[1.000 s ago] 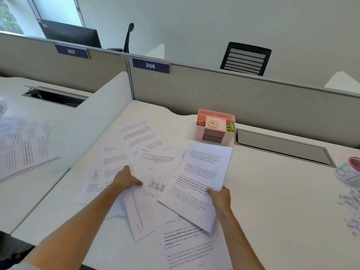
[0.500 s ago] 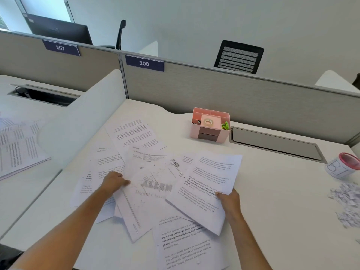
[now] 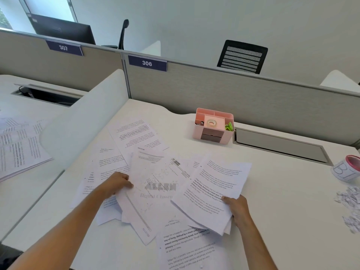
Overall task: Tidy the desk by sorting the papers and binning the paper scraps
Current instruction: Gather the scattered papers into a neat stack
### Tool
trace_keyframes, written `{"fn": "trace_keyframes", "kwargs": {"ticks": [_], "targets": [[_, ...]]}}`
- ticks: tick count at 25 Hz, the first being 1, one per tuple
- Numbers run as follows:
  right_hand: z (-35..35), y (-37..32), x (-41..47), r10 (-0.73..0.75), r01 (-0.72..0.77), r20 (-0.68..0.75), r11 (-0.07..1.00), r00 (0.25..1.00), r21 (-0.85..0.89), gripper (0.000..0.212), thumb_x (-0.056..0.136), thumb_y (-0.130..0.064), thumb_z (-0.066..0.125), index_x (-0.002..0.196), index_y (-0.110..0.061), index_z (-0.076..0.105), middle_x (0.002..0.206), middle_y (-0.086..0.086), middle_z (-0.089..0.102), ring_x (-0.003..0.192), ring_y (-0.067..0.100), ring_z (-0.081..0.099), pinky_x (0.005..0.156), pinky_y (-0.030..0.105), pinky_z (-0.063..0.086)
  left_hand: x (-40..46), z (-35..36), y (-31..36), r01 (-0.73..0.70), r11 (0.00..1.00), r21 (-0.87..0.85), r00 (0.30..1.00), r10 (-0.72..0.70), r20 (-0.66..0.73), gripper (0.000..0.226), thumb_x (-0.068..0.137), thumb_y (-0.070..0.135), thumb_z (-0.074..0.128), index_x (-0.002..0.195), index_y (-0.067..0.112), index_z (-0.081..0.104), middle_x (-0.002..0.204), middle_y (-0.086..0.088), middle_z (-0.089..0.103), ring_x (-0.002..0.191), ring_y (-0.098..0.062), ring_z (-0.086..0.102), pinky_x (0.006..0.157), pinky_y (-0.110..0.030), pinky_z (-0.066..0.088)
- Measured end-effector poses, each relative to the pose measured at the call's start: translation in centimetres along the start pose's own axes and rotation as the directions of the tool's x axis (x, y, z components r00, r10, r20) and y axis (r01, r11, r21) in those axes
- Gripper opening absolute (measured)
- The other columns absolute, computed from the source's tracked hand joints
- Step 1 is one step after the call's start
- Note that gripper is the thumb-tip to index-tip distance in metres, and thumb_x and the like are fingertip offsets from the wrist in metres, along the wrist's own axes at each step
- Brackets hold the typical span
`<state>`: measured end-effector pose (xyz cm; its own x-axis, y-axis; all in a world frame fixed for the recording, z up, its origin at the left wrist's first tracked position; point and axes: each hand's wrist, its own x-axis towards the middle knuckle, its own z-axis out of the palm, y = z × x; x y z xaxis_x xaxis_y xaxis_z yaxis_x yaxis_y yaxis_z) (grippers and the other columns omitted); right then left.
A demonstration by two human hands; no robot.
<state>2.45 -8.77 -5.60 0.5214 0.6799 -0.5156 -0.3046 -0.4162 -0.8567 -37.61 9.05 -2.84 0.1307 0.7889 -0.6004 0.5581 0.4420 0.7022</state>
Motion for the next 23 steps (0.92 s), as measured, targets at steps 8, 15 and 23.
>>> {"fn": "trace_keyframes", "kwargs": {"ticks": [8, 15, 23], "targets": [[0.8, 0.2, -1.3, -0.082, 0.075, 0.105, 0.995, 0.991, 0.067, 0.034, 0.080, 0.008, 0.069, 0.111, -0.005, 0.066, 0.107, 0.011, 0.074, 0.093, 0.029, 0.072, 0.073, 0.039, 0.060, -0.1, 1.6, 1.1, 0.070, 0.996, -0.047, 0.969, -0.056, 0.241, 0.029, 0.077, 0.003, 0.076, 0.105, 0.000, 0.068, 0.095, -0.018, 0.075, 0.087, -0.035, 0.073, 0.075, -0.042, 0.059], [-1.2, -1.4, -1.6, -0.193, 0.179, 0.067, 0.968, 0.979, 0.174, 0.035, 0.079, 0.006, 0.069, 0.112, -0.004, 0.066, 0.106, 0.010, 0.074, 0.090, 0.025, 0.073, 0.067, 0.032, 0.060, 0.8, 2.7, 1.8, 0.012, 0.969, -0.249, 0.998, 0.002, 0.057, 0.027, 0.083, -0.002, 0.069, 0.109, -0.002, 0.064, 0.093, -0.017, 0.073, 0.082, -0.033, 0.071, 0.065, -0.037, 0.058], [-3.4, -2.3, -1.8, -0.213, 0.150, 0.122, 0.907, 0.969, 0.394, 0.048, 0.080, 0.000, 0.064, 0.128, -0.007, 0.058, 0.122, 0.015, 0.067, 0.108, 0.037, 0.065, 0.086, 0.058, 0.054, 1.3, 2.6, 1.1, -0.066, 0.915, -0.399, 0.993, 0.021, -0.115, 0.022, 0.092, 0.007, 0.061, 0.114, 0.003, 0.062, 0.092, -0.010, 0.071, 0.082, -0.029, 0.069, 0.067, -0.036, 0.055]]}}
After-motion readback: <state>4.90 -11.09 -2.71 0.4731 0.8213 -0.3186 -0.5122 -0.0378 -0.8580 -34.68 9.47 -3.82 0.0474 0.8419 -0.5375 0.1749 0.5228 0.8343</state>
